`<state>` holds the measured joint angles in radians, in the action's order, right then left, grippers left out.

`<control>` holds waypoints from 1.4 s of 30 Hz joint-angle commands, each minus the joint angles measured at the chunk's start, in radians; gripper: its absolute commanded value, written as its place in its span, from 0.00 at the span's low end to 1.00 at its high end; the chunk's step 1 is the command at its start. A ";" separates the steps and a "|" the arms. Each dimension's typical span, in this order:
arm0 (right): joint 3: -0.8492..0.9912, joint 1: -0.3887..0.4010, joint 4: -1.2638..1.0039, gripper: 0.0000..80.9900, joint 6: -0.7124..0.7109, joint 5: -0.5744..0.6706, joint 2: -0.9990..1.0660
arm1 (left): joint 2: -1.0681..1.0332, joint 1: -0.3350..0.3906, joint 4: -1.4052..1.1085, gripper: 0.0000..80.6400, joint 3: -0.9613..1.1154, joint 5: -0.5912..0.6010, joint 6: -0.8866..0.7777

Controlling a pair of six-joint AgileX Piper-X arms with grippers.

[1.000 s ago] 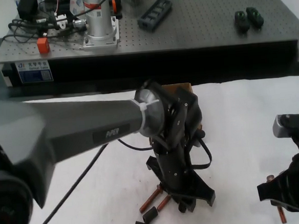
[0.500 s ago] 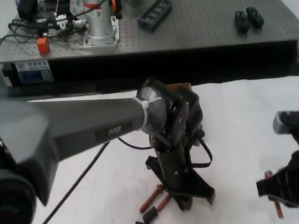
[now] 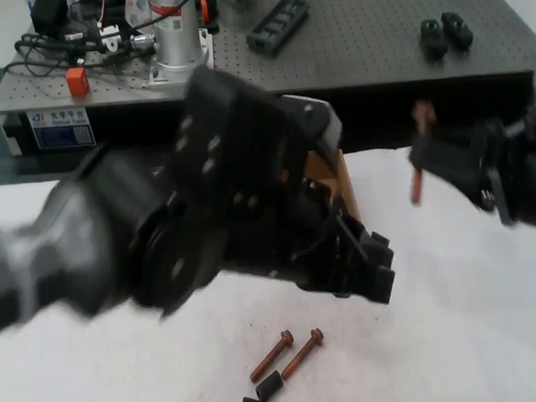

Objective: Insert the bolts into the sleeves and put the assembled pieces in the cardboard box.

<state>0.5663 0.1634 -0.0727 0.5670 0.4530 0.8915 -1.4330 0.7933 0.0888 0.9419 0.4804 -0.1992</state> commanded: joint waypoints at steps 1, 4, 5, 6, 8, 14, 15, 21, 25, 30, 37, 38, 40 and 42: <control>0.006 0.007 -0.054 0.06 0.030 0.013 0.007 | 0.046 -0.001 -0.149 0.01 -0.051 0.028 -0.056; 0.006 0.026 -0.052 0.06 0.030 0.013 0.021 | 0.054 -0.001 -0.167 0.01 -0.061 0.028 -0.078; 0.006 0.026 -0.040 0.06 0.030 0.013 0.020 | 0.054 -0.001 -0.175 0.01 -0.061 0.028 -0.080; 0.006 0.026 -0.022 0.06 0.030 0.015 0.020 | 0.054 -0.001 -0.177 0.01 -0.061 0.028 -0.080; 0.006 0.026 0.008 0.06 0.011 0.022 0.020 | 0.054 -0.001 -0.181 0.01 -0.061 0.028 -0.080; 0.006 0.026 0.060 0.06 -0.009 0.040 0.020 | 0.054 -0.001 -0.181 0.01 -0.061 0.023 -0.080; 0.006 0.026 0.060 0.06 -0.018 0.051 0.020 | 0.054 -0.001 -0.182 0.01 -0.061 0.021 -0.080; 0.006 0.026 0.073 0.06 -0.030 0.074 0.020 | 0.054 -0.001 -0.225 0.01 -0.061 0.015 -0.092; 0.006 0.026 0.073 0.06 -0.030 0.129 0.020 | 0.054 -0.001 -0.266 0.01 -0.061 -0.036 -0.130; 0.006 0.026 0.067 0.07 -0.080 0.169 0.020 | 0.054 -0.001 -0.271 0.01 -0.061 -0.059 -0.130; 0.006 -0.003 0.073 0.51 -0.082 0.178 0.005 | 0.054 -0.001 -0.286 0.01 -0.061 -0.140 -0.108; 0.006 -0.021 0.089 0.49 -0.083 0.178 -0.010 | 0.054 -0.001 -0.295 0.01 -0.061 -0.169 -0.091; 0.006 -0.063 0.133 0.48 -0.092 0.178 -0.050 | 0.053 -0.001 -0.312 0.01 -0.061 -0.250 -0.079; 0.006 -0.120 0.212 0.48 -0.129 0.174 -0.107 | 0.032 -0.017 -0.346 0.01 -0.051 -0.324 -0.082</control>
<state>0.5663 0.0346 0.1595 0.4409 0.6113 0.7853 -1.4022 0.7788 -0.2096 0.8758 0.2073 -0.2966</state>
